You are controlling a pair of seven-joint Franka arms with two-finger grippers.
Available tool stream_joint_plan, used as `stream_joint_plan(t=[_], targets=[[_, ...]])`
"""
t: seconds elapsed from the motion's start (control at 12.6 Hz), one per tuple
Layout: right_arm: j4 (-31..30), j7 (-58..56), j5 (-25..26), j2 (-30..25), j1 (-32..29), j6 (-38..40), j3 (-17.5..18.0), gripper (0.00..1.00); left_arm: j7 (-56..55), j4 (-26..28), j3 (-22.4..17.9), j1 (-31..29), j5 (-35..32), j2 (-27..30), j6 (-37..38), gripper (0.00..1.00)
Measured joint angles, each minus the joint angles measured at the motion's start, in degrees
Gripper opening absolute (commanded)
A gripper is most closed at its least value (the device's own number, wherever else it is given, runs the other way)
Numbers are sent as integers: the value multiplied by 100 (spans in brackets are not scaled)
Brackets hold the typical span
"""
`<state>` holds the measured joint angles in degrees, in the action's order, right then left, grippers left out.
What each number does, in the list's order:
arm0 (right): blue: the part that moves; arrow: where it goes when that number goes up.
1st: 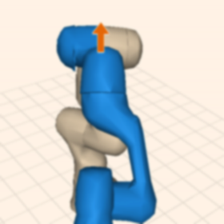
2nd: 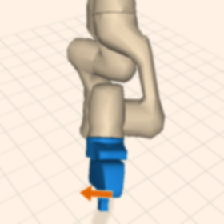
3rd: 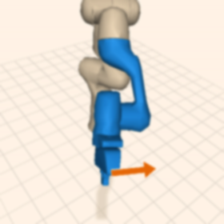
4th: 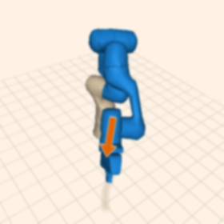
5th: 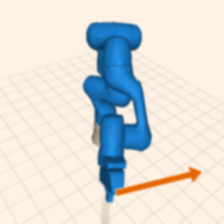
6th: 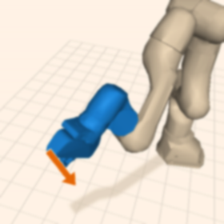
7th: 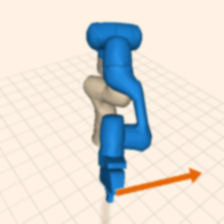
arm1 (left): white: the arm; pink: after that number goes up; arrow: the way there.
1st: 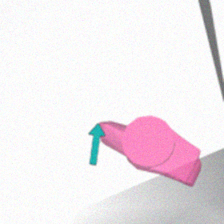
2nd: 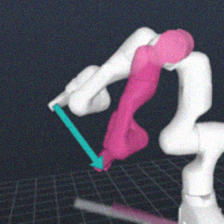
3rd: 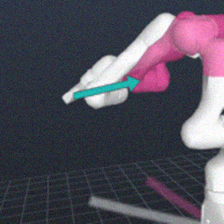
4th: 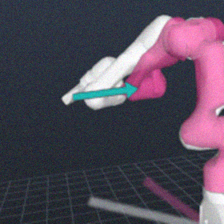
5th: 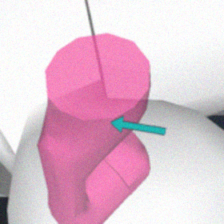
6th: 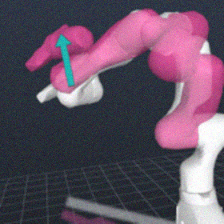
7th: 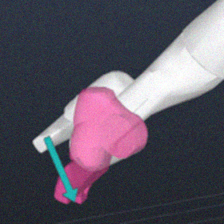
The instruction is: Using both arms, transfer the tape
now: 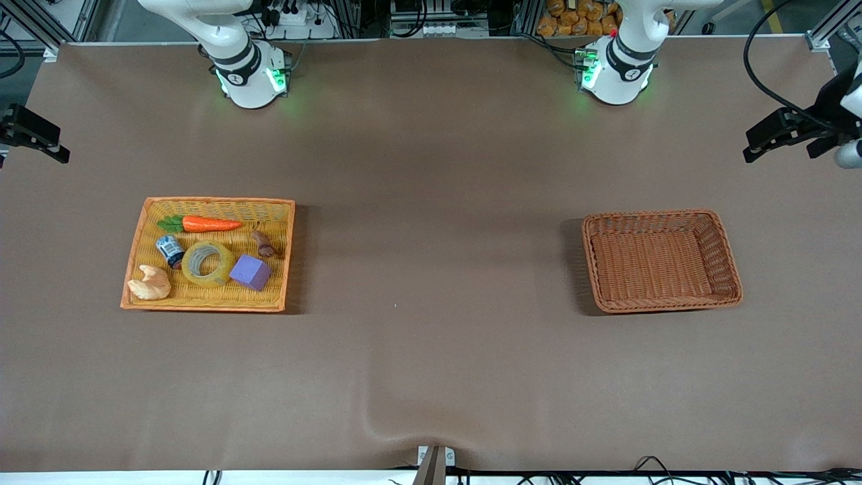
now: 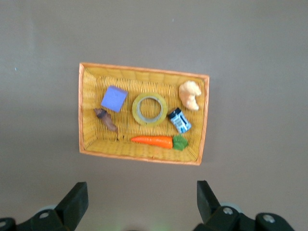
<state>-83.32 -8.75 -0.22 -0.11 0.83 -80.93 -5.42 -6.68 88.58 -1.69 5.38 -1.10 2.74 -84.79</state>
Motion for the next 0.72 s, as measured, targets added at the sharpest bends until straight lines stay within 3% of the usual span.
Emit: stream_joint_plan(t=[0.72], targets=[[-173, -7, -96, 3, -26, -236, -53, 100, 0, 5, -11, -28, -13, -64, 57, 100]])
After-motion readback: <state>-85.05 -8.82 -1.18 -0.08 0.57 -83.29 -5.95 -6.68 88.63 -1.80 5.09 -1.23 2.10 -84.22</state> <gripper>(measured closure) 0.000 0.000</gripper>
